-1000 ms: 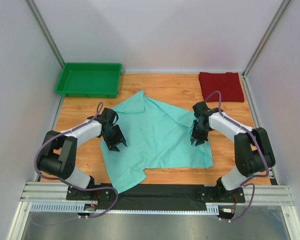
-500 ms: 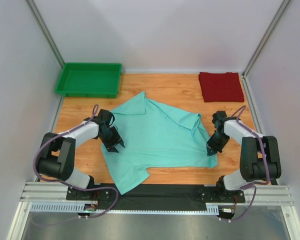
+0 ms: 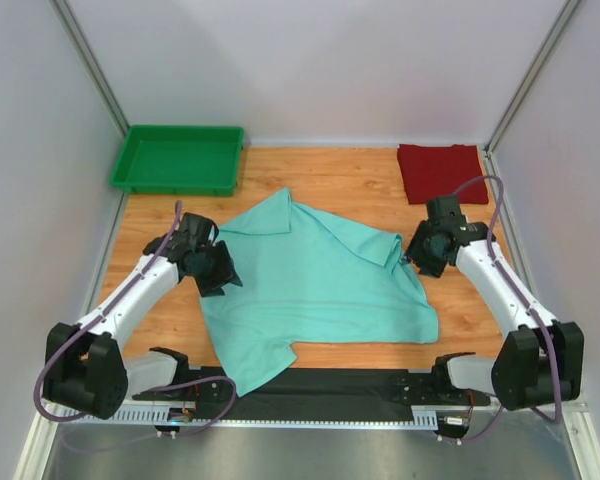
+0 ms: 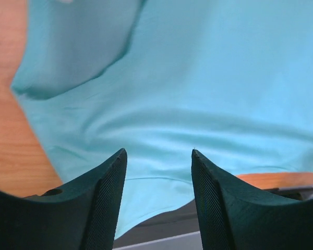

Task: Fold and stack the t-shirts
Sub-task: Flatten the tshirt out

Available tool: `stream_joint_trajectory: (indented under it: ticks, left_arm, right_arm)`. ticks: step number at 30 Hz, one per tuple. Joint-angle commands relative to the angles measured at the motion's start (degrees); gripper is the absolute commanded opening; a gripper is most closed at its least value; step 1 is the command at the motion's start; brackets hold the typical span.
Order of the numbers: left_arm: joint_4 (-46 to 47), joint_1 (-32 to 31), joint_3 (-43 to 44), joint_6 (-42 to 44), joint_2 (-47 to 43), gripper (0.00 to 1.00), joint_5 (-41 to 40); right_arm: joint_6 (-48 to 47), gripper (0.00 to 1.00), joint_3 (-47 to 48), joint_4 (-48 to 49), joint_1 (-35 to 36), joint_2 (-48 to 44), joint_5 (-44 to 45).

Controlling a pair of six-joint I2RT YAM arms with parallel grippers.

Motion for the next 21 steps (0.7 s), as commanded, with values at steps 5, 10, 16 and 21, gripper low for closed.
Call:
stream_joint_trajectory:
  ticks: [5, 10, 16, 21]
  left_arm:
    - [14.46, -1.19, 8.52, 5.79, 13.19, 0.57, 12.21]
    - [24.41, -1.37, 16.60, 6.15, 22.97, 0.56, 18.03]
    - [26.80, -2.15, 21.63, 4.05, 33.17, 0.45, 18.91]
    - [23.28, -4.62, 17.87, 3.42, 35.47, 0.45, 15.05]
  right_arm:
    - [2.11, 0.53, 5.61, 16.10, 4.99, 16.52, -13.40]
    - [3.69, 0.46, 8.69, 19.53, 5.61, 25.05, -14.37]
    - [2.64, 0.41, 9.74, 19.89, 5.61, 29.45, -9.89]
    - [4.22, 0.41, 10.80, 20.68, 5.52, 31.57, -7.87]
